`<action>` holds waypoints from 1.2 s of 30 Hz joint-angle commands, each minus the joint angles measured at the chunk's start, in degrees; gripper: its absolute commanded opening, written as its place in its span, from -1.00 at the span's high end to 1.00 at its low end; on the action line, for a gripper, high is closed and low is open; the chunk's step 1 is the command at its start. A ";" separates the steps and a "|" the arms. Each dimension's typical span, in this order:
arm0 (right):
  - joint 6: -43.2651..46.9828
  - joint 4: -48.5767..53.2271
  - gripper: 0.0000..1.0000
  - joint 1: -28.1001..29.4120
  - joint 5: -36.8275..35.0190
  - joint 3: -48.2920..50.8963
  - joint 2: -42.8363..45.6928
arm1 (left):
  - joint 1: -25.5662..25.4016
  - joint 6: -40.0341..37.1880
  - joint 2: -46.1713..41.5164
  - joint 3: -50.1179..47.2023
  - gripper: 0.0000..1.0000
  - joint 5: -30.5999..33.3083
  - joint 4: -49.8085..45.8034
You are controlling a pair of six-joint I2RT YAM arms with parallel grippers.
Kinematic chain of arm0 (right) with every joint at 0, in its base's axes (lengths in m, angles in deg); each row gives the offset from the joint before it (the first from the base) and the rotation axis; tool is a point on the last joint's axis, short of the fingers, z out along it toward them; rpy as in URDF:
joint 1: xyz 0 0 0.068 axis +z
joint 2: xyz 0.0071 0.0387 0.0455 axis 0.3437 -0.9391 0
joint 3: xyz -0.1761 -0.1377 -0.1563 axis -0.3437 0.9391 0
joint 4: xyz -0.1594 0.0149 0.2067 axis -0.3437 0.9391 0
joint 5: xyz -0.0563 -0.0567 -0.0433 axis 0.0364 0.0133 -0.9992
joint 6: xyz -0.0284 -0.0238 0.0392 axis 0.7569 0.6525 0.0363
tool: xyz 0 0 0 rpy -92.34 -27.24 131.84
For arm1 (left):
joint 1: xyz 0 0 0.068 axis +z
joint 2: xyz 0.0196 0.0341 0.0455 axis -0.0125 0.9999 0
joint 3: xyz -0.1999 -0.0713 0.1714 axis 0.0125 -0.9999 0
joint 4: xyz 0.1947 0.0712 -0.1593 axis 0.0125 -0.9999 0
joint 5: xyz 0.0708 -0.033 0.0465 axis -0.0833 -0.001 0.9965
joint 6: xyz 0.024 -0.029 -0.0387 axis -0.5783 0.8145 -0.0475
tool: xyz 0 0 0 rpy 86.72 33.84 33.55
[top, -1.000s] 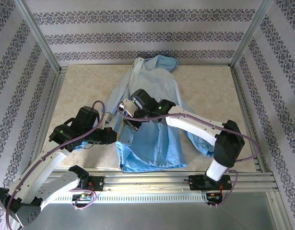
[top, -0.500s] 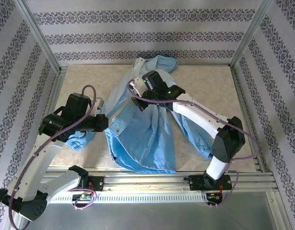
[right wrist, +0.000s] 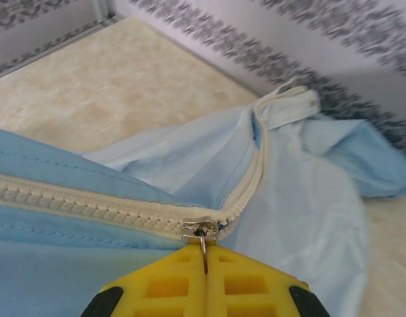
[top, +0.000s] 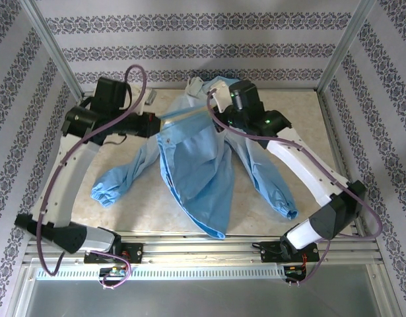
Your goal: Zip up the jacket
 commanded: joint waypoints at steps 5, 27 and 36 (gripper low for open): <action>3.51 5.13 1.00 -2.43 -14.17 -5.59 5.84 | 1.33 -8.31 9.57 21.32 1.00 -3.61 -6.01; 1.00 3.68 1.00 -0.95 7.92 -19.24 -29.99 | 1.88 7.69 -25.81 -25.85 1.00 11.93 -4.25; 2.12 5.01 1.00 -4.98 4.77 -30.86 -37.92 | 1.81 9.57 -29.37 -26.70 1.00 15.44 -10.52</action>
